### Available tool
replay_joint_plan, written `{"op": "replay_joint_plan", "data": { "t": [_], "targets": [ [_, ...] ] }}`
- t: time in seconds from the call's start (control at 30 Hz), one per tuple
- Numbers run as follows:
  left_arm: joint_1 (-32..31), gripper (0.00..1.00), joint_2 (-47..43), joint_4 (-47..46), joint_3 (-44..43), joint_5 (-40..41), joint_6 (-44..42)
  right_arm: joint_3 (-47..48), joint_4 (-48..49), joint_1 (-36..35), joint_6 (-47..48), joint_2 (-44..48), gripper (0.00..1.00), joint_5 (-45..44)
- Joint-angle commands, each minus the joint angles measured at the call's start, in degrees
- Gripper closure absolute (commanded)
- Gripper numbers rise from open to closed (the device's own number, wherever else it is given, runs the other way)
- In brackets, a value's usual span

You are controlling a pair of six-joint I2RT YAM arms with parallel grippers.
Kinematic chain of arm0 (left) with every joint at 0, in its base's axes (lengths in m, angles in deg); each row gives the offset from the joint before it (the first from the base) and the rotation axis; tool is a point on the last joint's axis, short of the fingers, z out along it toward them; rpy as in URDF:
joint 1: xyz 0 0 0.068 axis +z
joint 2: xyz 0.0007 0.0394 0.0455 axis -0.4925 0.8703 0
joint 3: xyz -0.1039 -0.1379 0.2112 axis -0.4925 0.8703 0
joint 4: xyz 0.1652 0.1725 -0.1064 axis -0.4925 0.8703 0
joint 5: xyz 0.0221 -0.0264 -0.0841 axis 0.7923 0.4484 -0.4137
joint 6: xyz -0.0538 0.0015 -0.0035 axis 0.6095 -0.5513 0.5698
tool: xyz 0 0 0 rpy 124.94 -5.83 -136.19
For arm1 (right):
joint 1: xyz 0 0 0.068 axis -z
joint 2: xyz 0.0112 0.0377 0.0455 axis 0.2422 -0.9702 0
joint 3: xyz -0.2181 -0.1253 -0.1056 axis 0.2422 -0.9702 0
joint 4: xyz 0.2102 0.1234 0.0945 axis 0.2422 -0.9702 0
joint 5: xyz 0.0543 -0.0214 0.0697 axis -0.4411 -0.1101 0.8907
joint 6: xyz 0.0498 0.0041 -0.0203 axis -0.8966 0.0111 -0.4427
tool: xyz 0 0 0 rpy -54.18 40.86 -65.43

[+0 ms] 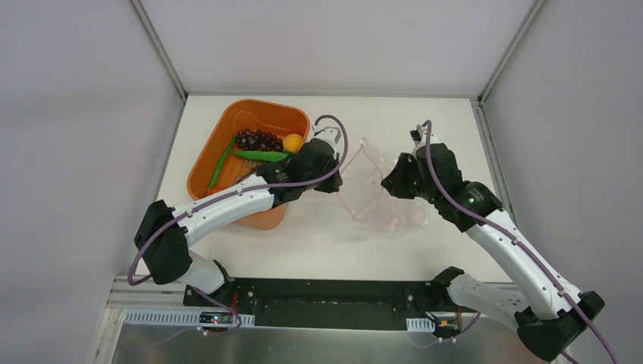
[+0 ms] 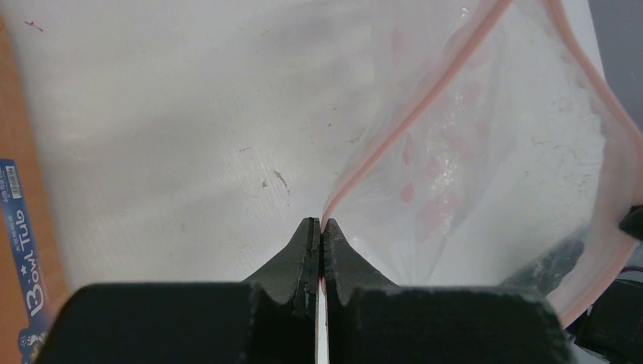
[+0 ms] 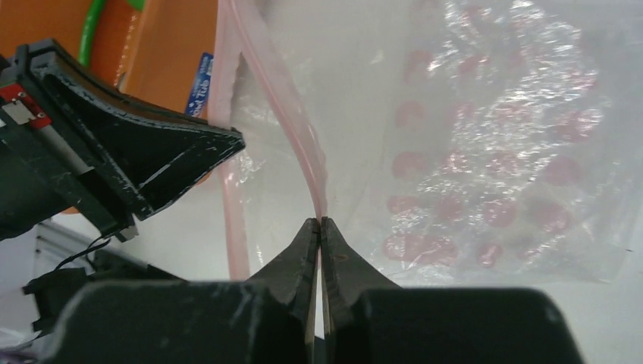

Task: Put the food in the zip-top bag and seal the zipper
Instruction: Adjust the zipper food storage bag at the center of the board.

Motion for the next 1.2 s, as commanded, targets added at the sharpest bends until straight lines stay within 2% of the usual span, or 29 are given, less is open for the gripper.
{"op": "replay_joint_plan", "data": {
  "t": [0.0,0.07,0.13,0.23,0.27,0.3,0.5,0.67,0.87,0.97,1.07,1.17],
  "targets": [
    [-1.7,1.00,-2.2,0.1,-4.3,-2.0,-2.4,-1.4,6.7,0.2,-5.4,1.3,0.94,7.6],
    [-2.6,1.00,-2.4,0.5,-5.2,-1.8,-3.1,-1.3,7.6,0.1,-6.4,0.1,0.91,7.5],
    [-3.4,1.00,-2.4,1.3,-6.2,-1.2,-3.5,-0.5,7.5,0.2,-6.8,-1.2,0.83,7.2],
    [-4.0,1.00,-2.4,1.9,-6.7,-0.7,-3.5,0.3,7.4,0.2,-7.0,-2.6,0.79,7.5],
    [-4.1,1.00,-2.4,2.0,-6.8,-0.6,-3.5,0.6,7.4,0.2,-7.0,-2.9,0.71,7.7],
    [-4.2,1.00,-2.4,2.2,-7.0,-0.5,-3.6,0.8,7.3,0.2,-7.1,-3.3,0.68,7.9],
    [-4.6,1.00,-2.5,3.1,-8.2,-0.3,-4.2,2.4,5.9,-0.5,-6.7,-4.9,0.59,7.2],
    [-4.8,1.00,-2.0,4.5,-9.6,-0.5,-4.5,5.3,3.3,-6.3,-5.3,-6.8,0.57,-4.4],
    [-4.9,1.00,-2.0,4.9,-10.0,-0.9,-4.4,6.3,2.8,-9.9,-4.4,-9.2,0.58,-13.5],
    [-4.9,1.00,-2.2,5.1,-9.9,-0.5,-4.4,6.6,3.7,-10.5,-3.2,-9.6,0.60,-15.3],
    [-4.9,1.00,-2.4,5.0,-9.9,-0.7,-4.4,6.9,4.1,-11.1,-2.7,-10.1,0.66,-16.1],
    [-4.9,1.00,-2.7,5.1,-9.9,-0.7,-4.5,6.6,3.7,-11.5,-2.4,-10.6,0.78,-17.8]
  ]
}}
